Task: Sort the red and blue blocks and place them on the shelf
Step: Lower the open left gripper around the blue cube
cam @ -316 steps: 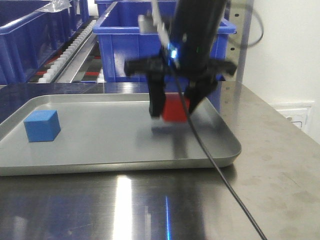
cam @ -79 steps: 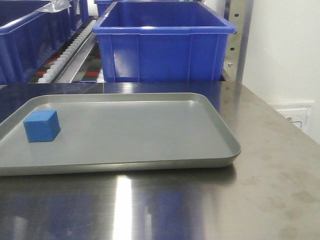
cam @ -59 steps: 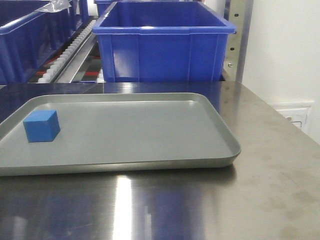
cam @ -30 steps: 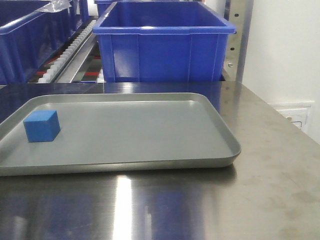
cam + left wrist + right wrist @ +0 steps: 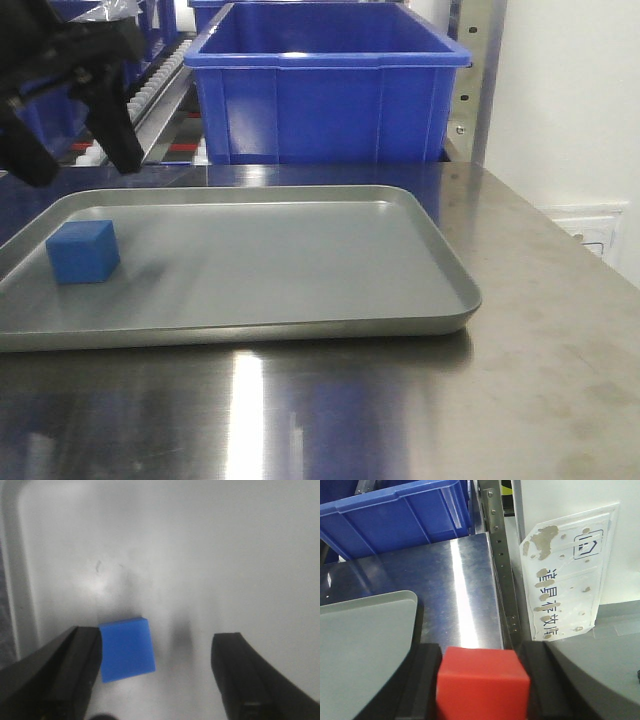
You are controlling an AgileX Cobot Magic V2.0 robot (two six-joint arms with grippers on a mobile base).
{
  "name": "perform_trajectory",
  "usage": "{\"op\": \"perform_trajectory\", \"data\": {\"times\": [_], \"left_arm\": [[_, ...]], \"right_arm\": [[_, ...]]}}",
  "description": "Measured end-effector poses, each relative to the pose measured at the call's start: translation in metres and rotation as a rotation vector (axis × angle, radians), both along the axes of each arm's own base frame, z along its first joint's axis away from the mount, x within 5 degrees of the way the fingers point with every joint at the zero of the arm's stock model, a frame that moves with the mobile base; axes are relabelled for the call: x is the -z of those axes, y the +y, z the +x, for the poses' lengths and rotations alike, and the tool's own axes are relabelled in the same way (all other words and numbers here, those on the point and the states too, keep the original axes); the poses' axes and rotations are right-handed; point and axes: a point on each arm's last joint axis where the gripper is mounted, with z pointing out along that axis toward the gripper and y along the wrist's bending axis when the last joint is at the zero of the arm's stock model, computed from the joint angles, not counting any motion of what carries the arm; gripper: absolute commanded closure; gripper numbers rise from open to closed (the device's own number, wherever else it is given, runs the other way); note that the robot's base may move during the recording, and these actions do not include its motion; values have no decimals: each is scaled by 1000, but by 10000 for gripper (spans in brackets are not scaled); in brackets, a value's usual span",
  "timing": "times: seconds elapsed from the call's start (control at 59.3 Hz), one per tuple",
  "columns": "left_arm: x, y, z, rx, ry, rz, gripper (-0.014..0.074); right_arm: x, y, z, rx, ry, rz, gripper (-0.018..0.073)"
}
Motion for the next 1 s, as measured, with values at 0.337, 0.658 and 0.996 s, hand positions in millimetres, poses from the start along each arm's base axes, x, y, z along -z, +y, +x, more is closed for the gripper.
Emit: {"op": "perform_trajectory", "data": {"times": [0.337,0.658,0.996], "left_arm": [[15,0,7,-34,41,42,80],[21,-1,10,-51,57,53,80],[35,-2,15,-57,97,69,80]], "right_arm": [[0,0,0,0,0,0,507],[0,0,0,0,0,0,507],[0,0,0,0,0,0,507]]}}
